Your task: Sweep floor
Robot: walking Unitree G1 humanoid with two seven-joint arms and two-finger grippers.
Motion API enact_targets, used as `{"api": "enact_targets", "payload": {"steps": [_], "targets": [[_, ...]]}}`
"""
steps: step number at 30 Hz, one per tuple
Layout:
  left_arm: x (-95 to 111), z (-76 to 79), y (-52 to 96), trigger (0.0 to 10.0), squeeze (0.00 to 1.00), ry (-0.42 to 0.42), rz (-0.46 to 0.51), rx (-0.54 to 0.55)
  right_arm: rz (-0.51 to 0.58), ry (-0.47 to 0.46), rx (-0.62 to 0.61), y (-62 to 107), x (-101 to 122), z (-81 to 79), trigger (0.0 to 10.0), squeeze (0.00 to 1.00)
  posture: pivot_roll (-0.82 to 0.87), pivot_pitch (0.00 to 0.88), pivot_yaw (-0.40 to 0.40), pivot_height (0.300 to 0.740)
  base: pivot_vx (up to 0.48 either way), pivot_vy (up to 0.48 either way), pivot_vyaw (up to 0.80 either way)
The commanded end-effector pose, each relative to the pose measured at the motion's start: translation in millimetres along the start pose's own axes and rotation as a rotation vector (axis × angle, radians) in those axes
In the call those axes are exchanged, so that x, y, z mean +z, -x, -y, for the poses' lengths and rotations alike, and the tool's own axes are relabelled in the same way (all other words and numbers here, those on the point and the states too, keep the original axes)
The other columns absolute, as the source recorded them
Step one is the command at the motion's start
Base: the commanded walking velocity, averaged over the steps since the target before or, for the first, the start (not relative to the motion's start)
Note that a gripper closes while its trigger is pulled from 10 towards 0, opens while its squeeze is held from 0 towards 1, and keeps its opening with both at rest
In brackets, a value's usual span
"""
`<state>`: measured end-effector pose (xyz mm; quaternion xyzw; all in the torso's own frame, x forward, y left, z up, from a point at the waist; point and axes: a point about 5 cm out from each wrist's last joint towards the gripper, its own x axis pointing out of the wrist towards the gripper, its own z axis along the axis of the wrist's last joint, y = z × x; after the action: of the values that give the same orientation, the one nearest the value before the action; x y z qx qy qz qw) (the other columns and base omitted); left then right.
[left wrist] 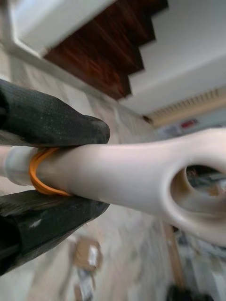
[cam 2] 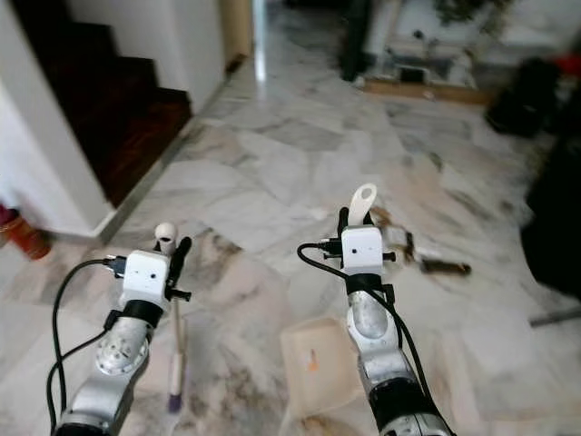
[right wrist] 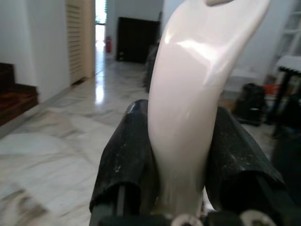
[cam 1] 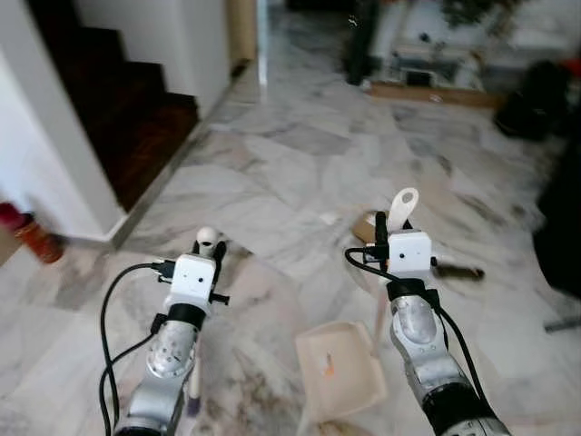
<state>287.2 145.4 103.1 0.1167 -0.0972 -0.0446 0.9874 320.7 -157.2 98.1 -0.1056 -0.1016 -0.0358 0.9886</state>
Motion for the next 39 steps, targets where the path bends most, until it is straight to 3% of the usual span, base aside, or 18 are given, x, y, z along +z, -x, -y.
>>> {"api": "enact_targets", "payload": {"steps": [1, 14, 23, 39], "targets": [[8.0, -2.5, -2.4, 10.0, 0.0, 0.006, 0.045, 0.005, 0.052, 0.01, 0.018, -6.4, 11.8, -4.0, 10.0, 0.0, 0.13, 0.0, 0.018, 0.74, 0.0, 0.0, -0.8], [9.3, -2.4, -3.6, 10.0, 0.0, 0.017, 0.037, 0.011, 0.059, 0.022, 0.037, -6.4, 13.6, -8.5, 10.0, 0.0, 0.13, 0.0, 0.017, 0.74, 0.0, 0.0, -0.14], [9.3, -5.8, -5.3, 10.0, 0.0, 0.022, 0.031, 0.031, 0.074, 0.027, 0.075, -4.6, 14.9, -12.1, 10.0, 0.0, 0.13, 0.0, 0.018, 0.74, 0.363, 0.0, 0.61], [8.8, -4.4, -5.4, 10.0, 0.0, 0.019, 0.028, 0.025, 0.079, 0.004, 0.089, -4.2, 16.0, -13.9, 10.0, 0.0, 0.13, 0.0, 0.016, 0.74, 0.405, 0.0, 0.0]]}}
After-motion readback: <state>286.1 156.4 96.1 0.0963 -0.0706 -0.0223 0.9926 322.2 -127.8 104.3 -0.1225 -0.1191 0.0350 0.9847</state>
